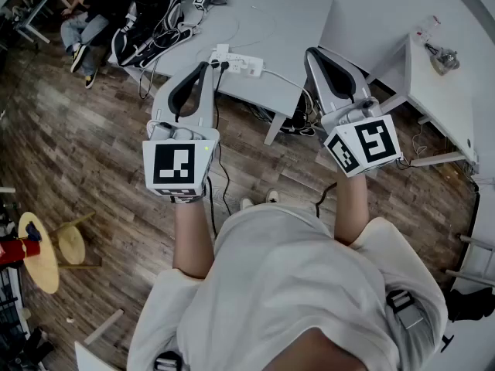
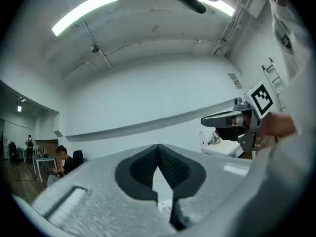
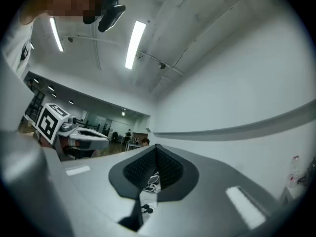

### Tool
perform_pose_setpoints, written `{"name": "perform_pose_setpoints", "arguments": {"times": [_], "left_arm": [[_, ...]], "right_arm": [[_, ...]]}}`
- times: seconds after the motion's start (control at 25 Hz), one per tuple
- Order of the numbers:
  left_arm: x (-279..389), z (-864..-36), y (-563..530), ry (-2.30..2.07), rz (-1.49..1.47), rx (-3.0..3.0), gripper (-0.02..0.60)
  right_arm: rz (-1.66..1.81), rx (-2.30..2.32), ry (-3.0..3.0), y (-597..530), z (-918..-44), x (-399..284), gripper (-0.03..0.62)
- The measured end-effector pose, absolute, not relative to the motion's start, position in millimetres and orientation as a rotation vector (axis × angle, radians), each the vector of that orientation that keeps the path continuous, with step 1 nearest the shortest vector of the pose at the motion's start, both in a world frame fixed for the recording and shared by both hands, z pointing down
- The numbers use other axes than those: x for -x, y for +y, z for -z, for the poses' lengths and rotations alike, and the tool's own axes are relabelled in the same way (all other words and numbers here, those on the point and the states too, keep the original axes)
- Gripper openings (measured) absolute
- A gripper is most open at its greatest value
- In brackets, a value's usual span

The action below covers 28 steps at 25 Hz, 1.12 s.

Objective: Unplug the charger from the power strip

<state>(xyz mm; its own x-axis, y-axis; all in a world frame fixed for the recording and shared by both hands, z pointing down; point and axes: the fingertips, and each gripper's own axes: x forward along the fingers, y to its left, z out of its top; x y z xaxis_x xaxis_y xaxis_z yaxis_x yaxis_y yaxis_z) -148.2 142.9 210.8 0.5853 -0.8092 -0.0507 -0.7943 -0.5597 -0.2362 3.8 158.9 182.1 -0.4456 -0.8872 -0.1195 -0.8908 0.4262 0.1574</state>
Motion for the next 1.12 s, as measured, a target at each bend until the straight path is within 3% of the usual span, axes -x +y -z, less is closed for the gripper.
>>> {"name": "perform_pose_setpoints", "arguments": {"times": [1.12], "left_arm": [[146.8, -237.6, 111.5, 1.299, 0.135, 2.673, 0.003]], "right_arm": [[-0.289, 1.578, 2.667, 134.2, -206.6, 7.3, 0.002]]}}
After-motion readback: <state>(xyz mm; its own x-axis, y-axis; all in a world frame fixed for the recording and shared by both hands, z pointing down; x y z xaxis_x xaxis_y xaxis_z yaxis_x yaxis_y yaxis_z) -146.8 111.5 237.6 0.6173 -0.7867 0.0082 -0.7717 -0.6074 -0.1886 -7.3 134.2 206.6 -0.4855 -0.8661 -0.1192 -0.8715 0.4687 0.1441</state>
